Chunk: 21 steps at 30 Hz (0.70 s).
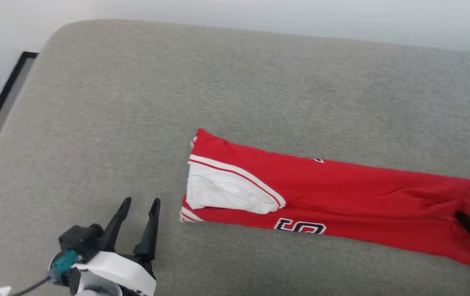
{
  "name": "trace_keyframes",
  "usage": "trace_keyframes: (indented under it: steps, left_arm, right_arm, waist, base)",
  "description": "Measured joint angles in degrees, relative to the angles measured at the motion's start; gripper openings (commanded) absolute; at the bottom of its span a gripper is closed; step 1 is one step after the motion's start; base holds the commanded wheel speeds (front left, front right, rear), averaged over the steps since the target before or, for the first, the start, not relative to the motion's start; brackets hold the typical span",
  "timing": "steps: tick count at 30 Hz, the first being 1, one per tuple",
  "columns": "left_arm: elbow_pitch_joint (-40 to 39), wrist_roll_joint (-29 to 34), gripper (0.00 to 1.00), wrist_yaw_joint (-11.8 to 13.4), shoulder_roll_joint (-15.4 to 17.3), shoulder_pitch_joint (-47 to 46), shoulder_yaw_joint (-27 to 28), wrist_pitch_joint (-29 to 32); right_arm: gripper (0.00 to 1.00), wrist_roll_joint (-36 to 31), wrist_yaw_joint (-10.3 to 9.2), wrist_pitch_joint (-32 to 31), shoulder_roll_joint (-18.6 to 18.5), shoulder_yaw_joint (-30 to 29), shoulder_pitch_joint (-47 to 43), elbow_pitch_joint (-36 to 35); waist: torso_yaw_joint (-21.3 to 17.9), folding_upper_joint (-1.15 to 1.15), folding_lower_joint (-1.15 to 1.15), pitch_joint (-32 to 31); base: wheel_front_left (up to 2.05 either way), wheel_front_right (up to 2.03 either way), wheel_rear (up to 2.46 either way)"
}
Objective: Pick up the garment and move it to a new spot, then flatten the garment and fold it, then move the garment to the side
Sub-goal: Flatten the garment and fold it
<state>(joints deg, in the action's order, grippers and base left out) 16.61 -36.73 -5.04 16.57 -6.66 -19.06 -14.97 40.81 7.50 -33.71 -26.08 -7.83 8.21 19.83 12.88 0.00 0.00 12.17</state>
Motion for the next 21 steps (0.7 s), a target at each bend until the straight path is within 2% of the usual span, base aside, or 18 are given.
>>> trace_keyframes:
  steps: [2, 4, 8, 9, 10, 11, 12, 13, 21]
  left_arm:
    - [-0.2, 7.4, 1.00, 0.1, -1.5, 0.8, 2.5, 0.0]
    - [-1.2, 11.0, 1.00, -0.1, -4.6, 2.3, 5.8, 0.0]
    - [-2.8, 19.6, 1.00, -0.9, -7.2, 4.1, 10.2, 0.0]
    - [-3.0, 22.1, 1.00, -1.0, -7.3, 4.5, 10.5, 0.0]
    - [-3.1, 24.1, 1.00, -1.0, -7.7, 4.8, 10.8, 0.0]
    - [-3.2, 24.7, 1.00, -1.2, -8.5, 4.9, 11.3, 0.0]
    - [-3.3, 25.2, 1.00, -1.5, -9.1, 5.0, 11.8, 0.0]
    - [-3.2, 26.4, 1.00, -1.5, -9.4, 5.1, 12.0, 0.0]
    - [-3.8, 28.3, 1.00, -2.1, -10.4, 5.6, 15.1, 0.0]
  right_arm:
    - [1.00, -0.1, -0.01, -0.3, -0.1, -0.5, 0.0, 0.8]
    - [1.00, -0.4, -0.03, -0.8, -0.2, -0.7, 0.0, 1.3]
    - [1.00, -1.1, -0.20, -1.3, 0.0, -0.8, 0.0, 2.4]
    - [0.89, -1.3, -0.20, -1.3, 0.2, -0.8, 0.1, 2.6]
    - [0.45, -1.5, -0.20, -1.6, 0.2, -0.7, 0.3, 2.8]
    - [0.31, -1.5, -0.21, -1.8, 0.2, -0.6, 0.5, 2.9]
    - [0.31, -1.5, -0.21, -1.8, 0.4, -0.6, 0.6, 3.0]
    - [0.00, -1.4, -0.20, -1.8, 0.5, -0.7, 0.8, 3.2]
    - [0.00, -0.9, 0.24, 0.8, 0.4, -4.3, 2.2, 4.7]
  waist:
    - [1.1, 0.00, 0.00, -0.3]
    - [2.1, 0.00, 0.00, -0.7]
    - [3.1, 0.00, 0.00, -1.4]
    - [3.2, 0.00, 0.00, -1.5]
    - [3.2, 0.00, 0.00, -1.5]
    - [3.2, 0.00, 0.00, -1.5]
    - [3.2, 0.00, 0.00, -1.5]
    - [3.1, 0.00, 0.00, -1.5]
    - [1.0, 0.00, 0.00, -1.1]
  base:
    - [0.00, 0.00, 0.00]
    - [0.00, 0.00, 0.00]
    - [0.00, 0.00, 0.00]
    - [0.00, 0.00, 0.00]
    - [0.00, 0.00, 0.00]
    - [0.00, 0.00, 0.00]
    - [0.00, 0.00, 0.00]
    - [0.00, 0.00, 0.00]
    - [0.00, 0.00, 0.00]
